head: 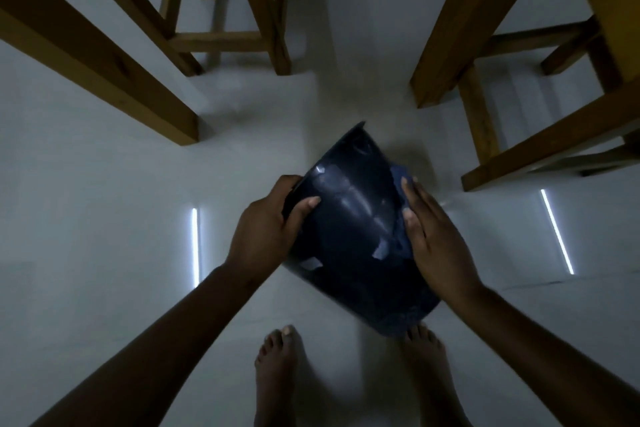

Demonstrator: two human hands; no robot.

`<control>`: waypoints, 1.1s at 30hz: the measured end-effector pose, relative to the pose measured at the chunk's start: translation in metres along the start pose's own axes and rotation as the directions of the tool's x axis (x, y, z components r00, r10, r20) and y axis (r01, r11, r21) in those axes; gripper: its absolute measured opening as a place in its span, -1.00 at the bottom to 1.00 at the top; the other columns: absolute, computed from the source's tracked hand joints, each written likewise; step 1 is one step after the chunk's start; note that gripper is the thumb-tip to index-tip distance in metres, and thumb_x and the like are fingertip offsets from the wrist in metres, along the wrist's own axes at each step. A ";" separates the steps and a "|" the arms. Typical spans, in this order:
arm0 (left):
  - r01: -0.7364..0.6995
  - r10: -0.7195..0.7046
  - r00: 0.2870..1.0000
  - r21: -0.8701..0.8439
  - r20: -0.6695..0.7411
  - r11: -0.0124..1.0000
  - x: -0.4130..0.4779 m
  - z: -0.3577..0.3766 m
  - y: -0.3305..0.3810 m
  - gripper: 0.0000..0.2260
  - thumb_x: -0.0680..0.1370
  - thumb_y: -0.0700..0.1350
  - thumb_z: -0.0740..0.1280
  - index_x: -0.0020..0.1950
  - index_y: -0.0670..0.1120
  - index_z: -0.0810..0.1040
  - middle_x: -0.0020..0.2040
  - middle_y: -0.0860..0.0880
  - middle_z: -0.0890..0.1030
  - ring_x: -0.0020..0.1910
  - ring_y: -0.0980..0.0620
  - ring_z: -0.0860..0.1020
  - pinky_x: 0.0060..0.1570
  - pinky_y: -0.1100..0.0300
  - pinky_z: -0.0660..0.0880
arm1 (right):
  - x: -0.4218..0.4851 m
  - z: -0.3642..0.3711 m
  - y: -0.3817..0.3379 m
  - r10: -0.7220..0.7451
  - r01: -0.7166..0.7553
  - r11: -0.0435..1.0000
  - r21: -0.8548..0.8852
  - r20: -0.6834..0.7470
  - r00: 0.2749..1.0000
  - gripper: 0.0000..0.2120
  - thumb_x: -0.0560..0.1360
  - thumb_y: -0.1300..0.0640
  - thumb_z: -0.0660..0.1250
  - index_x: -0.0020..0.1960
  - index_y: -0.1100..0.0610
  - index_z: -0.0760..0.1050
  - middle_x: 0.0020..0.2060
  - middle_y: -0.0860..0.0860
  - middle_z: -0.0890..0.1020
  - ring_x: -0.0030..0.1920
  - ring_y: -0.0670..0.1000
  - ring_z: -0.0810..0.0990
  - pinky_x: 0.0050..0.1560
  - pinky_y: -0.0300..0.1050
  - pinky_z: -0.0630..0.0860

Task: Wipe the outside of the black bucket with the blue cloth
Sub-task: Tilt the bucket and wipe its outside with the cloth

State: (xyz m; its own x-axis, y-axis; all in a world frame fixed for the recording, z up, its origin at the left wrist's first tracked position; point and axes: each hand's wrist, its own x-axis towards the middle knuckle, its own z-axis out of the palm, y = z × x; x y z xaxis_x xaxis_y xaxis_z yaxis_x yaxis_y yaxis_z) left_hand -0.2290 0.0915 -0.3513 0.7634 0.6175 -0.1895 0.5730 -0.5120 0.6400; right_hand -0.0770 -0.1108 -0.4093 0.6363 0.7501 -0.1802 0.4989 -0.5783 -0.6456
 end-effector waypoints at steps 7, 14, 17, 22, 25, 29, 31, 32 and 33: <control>-0.147 0.148 0.989 0.110 -0.005 0.983 0.025 0.007 0.021 -0.71 0.61 0.13 0.14 0.24 0.05 0.44 -0.18 0.01 0.67 -0.24 -0.01 0.64 -0.21 0.13 0.58 | -0.007 0.017 -0.037 -0.273 0.278 0.904 -0.326 0.064 0.960 -0.49 0.61 -0.10 -0.12 0.53 -0.11 -0.12 0.57 0.02 -0.01 0.55 0.14 -0.08 0.51 0.14 0.02; -0.071 0.071 0.997 0.093 0.009 0.993 0.022 0.005 0.016 -0.73 0.61 0.16 0.13 0.25 0.11 0.41 -0.20 0.02 0.66 -0.21 -0.03 0.65 -0.17 0.11 0.59 | -0.034 0.020 -0.029 0.013 -0.010 0.965 -0.262 0.007 1.000 -0.45 0.60 -0.19 -0.25 0.54 -0.05 -0.04 0.56 0.04 0.08 0.54 0.10 0.01 0.47 0.22 0.17; -0.101 0.103 0.994 0.100 -0.020 0.990 0.022 0.009 0.012 -0.75 0.62 0.14 0.14 0.24 0.10 0.42 -0.14 0.01 0.68 -0.19 -0.03 0.65 -0.16 0.10 0.60 | -0.043 0.032 -0.043 -0.168 0.190 0.887 -0.421 0.087 0.982 -0.45 0.59 -0.16 -0.12 0.54 -0.03 -0.05 0.56 0.05 0.05 0.53 0.18 -0.01 0.45 0.21 0.08; -0.086 0.096 0.985 -0.075 0.146 0.993 0.020 0.004 0.011 -0.67 0.63 0.07 0.13 0.38 0.03 0.33 0.09 0.03 0.63 0.00 0.06 0.61 -0.04 0.24 0.55 | 0.010 0.003 -0.018 0.022 -0.024 0.997 -0.079 -0.023 0.999 -0.39 0.57 -0.22 -0.09 0.55 -0.06 -0.12 0.56 -0.01 0.05 0.55 0.03 0.02 0.49 0.16 0.15; -0.035 0.043 0.992 -0.069 0.120 0.997 0.001 0.000 -0.008 -0.71 0.60 0.10 0.14 0.26 0.02 0.41 -0.01 0.11 0.62 -0.06 0.05 0.65 -0.21 0.50 0.48 | 0.002 -0.002 -0.014 0.131 -0.130 0.991 0.035 -0.020 0.991 -0.36 0.56 -0.26 -0.07 0.55 -0.07 -0.12 0.55 -0.02 0.11 0.53 0.02 0.11 0.46 0.15 0.23; -0.098 0.099 0.995 0.036 -0.017 0.995 -0.001 0.005 -0.002 -0.75 0.61 0.09 0.18 0.25 0.05 0.43 -0.05 0.09 0.67 -0.15 0.04 0.66 -0.21 0.29 0.58 | -0.044 0.023 -0.042 -0.095 0.110 0.945 -0.309 0.063 0.993 -0.42 0.58 -0.22 -0.21 0.54 -0.04 -0.15 0.55 -0.03 -0.02 0.55 0.09 -0.07 0.52 0.07 -0.08; -0.185 0.188 0.982 0.081 -0.029 0.979 0.013 0.008 0.006 -0.72 0.63 0.05 0.15 0.32 0.04 0.41 0.03 -0.02 0.69 -0.11 -0.03 0.67 -0.12 0.14 0.61 | -0.037 0.027 -0.048 -0.170 0.186 0.917 -0.354 0.074 0.983 -0.43 0.59 -0.21 -0.23 0.54 -0.02 -0.14 0.56 -0.01 -0.01 0.55 0.12 -0.06 0.50 0.06 -0.10; -0.211 0.212 0.977 0.078 -0.001 0.974 0.019 0.008 0.010 -0.71 0.65 0.01 0.12 0.36 0.02 0.39 0.08 -0.05 0.68 -0.08 -0.06 0.67 -0.07 0.15 0.59 | -0.025 0.025 -0.048 -0.172 0.184 0.923 -0.337 0.065 0.983 -0.42 0.59 -0.21 -0.23 0.54 -0.02 -0.15 0.56 -0.01 -0.02 0.55 0.10 -0.08 0.51 0.05 -0.07; -0.228 0.226 0.974 0.063 0.029 0.972 0.024 0.007 0.013 -0.70 0.67 -0.04 0.09 0.39 0.00 0.37 0.11 -0.07 0.67 -0.04 -0.06 0.66 -0.04 0.20 0.56 | -0.012 0.020 -0.047 -0.146 0.156 0.943 -0.293 0.058 0.988 -0.41 0.58 -0.22 -0.22 0.55 -0.02 -0.16 0.56 -0.03 -0.04 0.55 0.05 -0.09 0.52 0.04 -0.04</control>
State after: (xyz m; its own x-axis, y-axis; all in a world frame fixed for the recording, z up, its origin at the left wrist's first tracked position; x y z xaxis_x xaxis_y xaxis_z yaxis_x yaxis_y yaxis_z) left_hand -0.2012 0.0951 -0.3531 0.8817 0.4677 -0.0615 0.4016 -0.6758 0.6181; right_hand -0.1200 -0.0867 -0.3917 0.5216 0.8437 -0.1267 0.7427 -0.5221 -0.4194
